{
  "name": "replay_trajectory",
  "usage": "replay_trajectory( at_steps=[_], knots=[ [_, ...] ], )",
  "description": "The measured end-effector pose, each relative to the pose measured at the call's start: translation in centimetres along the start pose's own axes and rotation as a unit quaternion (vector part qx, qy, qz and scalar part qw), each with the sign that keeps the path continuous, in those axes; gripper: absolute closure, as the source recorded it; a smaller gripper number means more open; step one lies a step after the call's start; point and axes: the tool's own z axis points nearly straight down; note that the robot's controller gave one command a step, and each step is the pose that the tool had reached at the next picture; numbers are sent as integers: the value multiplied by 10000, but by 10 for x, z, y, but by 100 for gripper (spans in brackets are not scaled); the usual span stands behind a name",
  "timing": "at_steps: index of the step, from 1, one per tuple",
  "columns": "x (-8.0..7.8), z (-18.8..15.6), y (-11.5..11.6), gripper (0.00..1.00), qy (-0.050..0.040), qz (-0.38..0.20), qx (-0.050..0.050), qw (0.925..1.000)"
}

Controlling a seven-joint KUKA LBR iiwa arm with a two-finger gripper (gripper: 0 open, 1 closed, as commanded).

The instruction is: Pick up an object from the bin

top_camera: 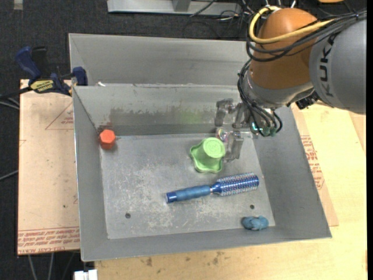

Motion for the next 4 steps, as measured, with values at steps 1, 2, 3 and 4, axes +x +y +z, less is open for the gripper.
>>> replay_trajectory(
  at_steps=[1, 2, 3, 4],
  knots=[
    [2, 135, 5, 0, -142, -1846, -2, 9827],
    [85, 134, 4, 0, -45, -2402, 2, 9707],
    [106, 158, -86, 0, -31, -3206, 14, 9472],
    [106, 158, -83, 100, -34, -3226, 4, 9465]
  ],
)
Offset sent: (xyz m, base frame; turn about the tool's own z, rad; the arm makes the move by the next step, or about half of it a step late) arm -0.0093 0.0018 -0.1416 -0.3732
